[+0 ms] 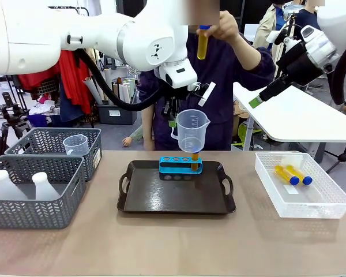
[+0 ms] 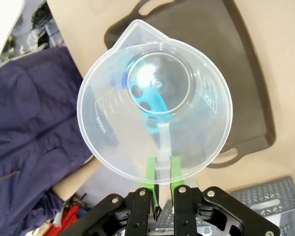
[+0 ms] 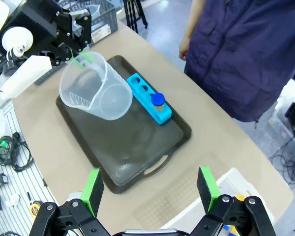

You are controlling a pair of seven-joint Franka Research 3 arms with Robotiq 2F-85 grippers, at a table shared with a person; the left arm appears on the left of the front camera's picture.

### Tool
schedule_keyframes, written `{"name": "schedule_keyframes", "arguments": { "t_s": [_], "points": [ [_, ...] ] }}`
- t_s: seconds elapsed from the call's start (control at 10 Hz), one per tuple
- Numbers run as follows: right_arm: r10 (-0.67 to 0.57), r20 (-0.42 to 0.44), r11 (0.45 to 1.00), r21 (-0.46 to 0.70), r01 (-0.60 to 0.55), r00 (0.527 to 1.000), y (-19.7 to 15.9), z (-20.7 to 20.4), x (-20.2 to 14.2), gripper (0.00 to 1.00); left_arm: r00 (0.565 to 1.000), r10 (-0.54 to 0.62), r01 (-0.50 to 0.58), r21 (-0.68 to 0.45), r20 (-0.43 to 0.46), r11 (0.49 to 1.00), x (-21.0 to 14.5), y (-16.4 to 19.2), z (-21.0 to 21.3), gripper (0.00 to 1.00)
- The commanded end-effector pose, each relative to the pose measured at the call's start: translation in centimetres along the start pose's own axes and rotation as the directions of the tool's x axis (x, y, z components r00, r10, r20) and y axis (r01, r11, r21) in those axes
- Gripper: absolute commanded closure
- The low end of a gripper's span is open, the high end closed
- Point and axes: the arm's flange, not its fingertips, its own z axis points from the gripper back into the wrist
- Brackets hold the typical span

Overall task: Prepare the laboratory tools.
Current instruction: Pick up one Large Measuring Cup and place it on the Handle tray.

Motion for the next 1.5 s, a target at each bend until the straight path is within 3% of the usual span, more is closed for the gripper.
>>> {"name": "schedule_keyframes", "arguments": {
  "t_s": [0.0, 0.4, 0.8, 1.4],
  "points": [
    [0.002, 0.012, 1.0, 0.014, -0.002, 1.0, -0.1, 0.2, 0.0, 0.0, 0.998, -0.053, 0.056, -0.08, 0.037, 0.995, 0.6, 1.5, -2.1, 1.0],
    [0.002, 0.012, 1.0, 0.014, -0.002, 1.0, -0.1, 0.2, 0.0, 0.0, 0.996, -0.09, 0.094, -0.181, 0.028, 0.979, 2.4, 3.4, -7.9, 1.0],
    [0.002, 0.012, 1.0, 0.014, -0.002, 1.0, -0.1, 0.2, 0.0, 0.0, 0.99, -0.117, 0.132, -0.263, 0.073, 0.956, 3.9, 3.5, -12.6, 1.0],
    [0.002, 0.012, 1.0, 0.014, -0.002, 1.0, -0.1, 0.2, 0.0, 0.0, 0.99, -0.117, 0.136, -0.297, 0.082, 0.945, 4.5, 3.4, -16.5, 1.0]
  ]
}}
